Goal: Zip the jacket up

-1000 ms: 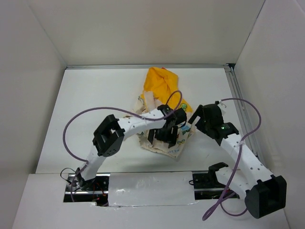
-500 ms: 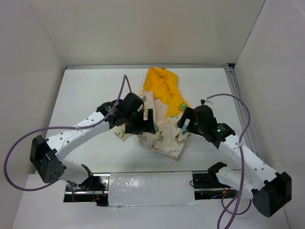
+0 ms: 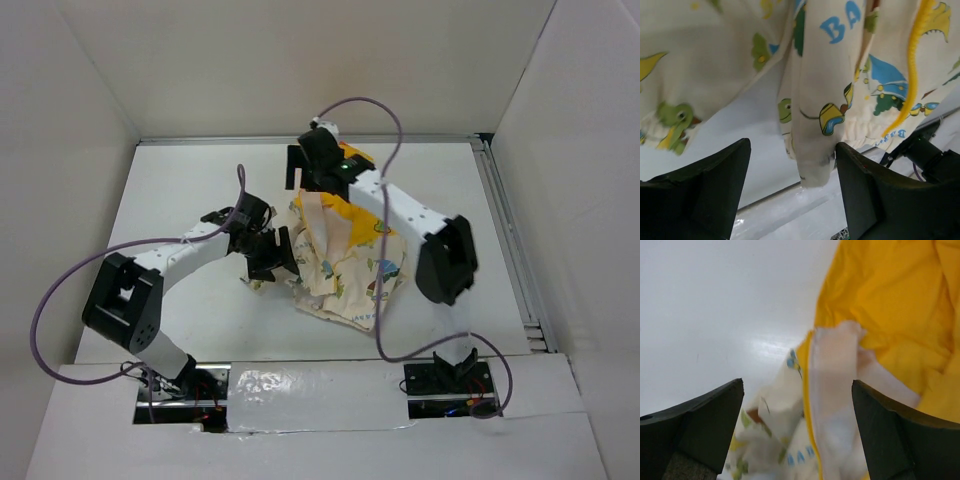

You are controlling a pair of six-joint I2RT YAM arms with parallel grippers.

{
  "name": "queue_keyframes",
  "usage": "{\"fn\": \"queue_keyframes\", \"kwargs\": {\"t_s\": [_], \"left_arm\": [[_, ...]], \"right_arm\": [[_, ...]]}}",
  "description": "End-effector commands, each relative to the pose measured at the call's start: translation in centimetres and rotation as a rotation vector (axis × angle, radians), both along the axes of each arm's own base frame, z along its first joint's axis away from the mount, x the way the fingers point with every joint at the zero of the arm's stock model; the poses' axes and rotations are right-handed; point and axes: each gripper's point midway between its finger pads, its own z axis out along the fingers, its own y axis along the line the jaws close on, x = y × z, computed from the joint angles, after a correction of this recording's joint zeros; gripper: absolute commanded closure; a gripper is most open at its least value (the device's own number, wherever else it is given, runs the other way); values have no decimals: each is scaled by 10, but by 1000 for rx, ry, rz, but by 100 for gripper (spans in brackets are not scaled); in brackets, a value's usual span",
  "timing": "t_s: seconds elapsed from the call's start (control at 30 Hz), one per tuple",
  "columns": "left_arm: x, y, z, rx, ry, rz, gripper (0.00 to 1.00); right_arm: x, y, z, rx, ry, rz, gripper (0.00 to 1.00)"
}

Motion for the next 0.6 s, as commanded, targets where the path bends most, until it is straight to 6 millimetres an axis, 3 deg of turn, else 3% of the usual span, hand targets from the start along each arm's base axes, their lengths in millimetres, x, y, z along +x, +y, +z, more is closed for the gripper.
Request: {"fn": "queue_keyframes", "kwargs": {"t_s": [0.0,0.03,0.07,0.1,0.17,0.23,0.3,0.33,0.4,0.43,0.47,0.5,0.53,0.57], "left_arm": [[10,-31,6,-157,-56,-120,20],[9,-35,5,-171,-54,-139,25],[9,-37,2,-172,-51,-144,28],[9,-36,-5,-160,-30,-142,37],[9,-33,-13,-134,-11,-129,45],[6,-29,-18,-130,2,-120,58],[3,-25,-18,-140,5,-111,77],[2,-24,-19,-138,6,-107,85],[0,-20,-21,-122,5,-92,100],[-1,-18,-21,-116,3,-88,100],[0,-15,-22,-104,-3,-77,100],[-2,-13,-26,-97,4,-70,100],[-3,-10,-27,-88,8,-65,100],[-5,-7,-28,-75,9,-57,100]], "right_arm": [[21,14,-57,-167,85,-6,6],[32,22,-47,-164,57,-7,6],[39,27,-72,-191,81,-1,12],[48,34,-62,-171,56,-3,14],[52,35,-81,-167,90,-17,22],[60,32,-85,-138,98,-27,28],[61,26,-90,-118,120,-30,49],[61,23,-84,-107,117,-37,68],[58,15,-81,-84,129,-64,93],[57,13,-54,-40,89,-61,100],[50,17,-43,4,85,-21,100],[45,17,-47,29,82,10,100],[39,14,-10,95,32,39,100],[24,13,-19,129,73,95,100]]}}
